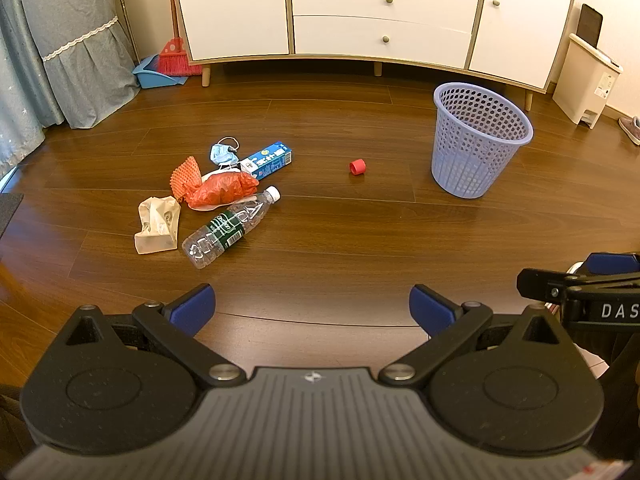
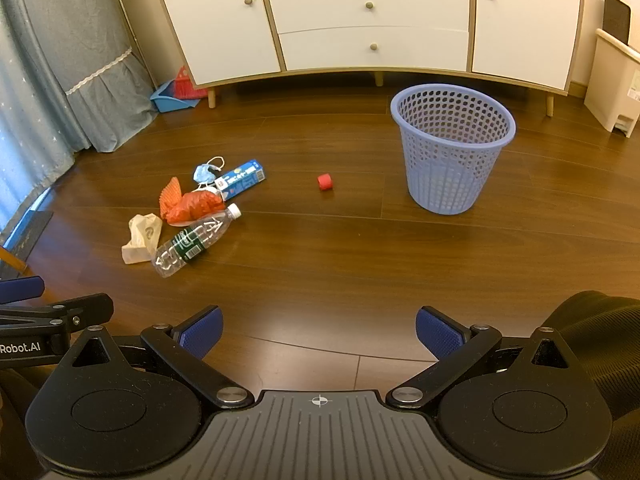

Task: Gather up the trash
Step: 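Move both tools toward the trash pile and wastebasket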

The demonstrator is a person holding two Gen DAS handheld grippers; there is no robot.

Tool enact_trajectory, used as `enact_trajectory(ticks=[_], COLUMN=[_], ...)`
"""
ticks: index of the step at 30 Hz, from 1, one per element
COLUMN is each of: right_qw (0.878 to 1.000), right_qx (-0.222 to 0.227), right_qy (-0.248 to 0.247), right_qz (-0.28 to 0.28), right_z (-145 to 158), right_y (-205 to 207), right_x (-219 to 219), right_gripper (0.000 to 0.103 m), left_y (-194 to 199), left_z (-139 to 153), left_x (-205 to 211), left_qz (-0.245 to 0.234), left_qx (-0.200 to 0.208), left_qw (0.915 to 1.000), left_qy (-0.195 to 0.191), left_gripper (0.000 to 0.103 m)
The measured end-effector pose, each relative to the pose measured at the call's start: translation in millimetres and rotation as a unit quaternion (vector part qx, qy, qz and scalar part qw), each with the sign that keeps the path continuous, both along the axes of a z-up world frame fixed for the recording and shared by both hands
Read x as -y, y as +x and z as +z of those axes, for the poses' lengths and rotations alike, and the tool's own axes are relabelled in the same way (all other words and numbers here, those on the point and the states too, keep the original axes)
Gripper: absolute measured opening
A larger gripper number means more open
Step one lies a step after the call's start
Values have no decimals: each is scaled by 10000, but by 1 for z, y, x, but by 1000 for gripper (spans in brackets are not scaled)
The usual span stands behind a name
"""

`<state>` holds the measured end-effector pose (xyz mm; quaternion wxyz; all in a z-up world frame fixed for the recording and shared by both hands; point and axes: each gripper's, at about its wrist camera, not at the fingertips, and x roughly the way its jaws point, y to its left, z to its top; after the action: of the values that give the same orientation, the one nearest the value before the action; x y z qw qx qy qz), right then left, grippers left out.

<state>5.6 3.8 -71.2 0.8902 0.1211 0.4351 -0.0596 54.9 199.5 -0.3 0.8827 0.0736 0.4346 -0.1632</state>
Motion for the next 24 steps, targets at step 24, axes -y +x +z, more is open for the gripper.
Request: enact_trajectory(ticks=[24], right_qw=[9999], right_qx=[-87], right_qy=[-58], right_qz=[13], right_z=[0], right_y=[11], right_x=[4], right_gripper=[101], left_y=[13], left_z=[-1], left_x=[3], left_qz=[-5], left_qx=[-60], left_qw=[10000], left_qy=[-17], left_gripper=[102])
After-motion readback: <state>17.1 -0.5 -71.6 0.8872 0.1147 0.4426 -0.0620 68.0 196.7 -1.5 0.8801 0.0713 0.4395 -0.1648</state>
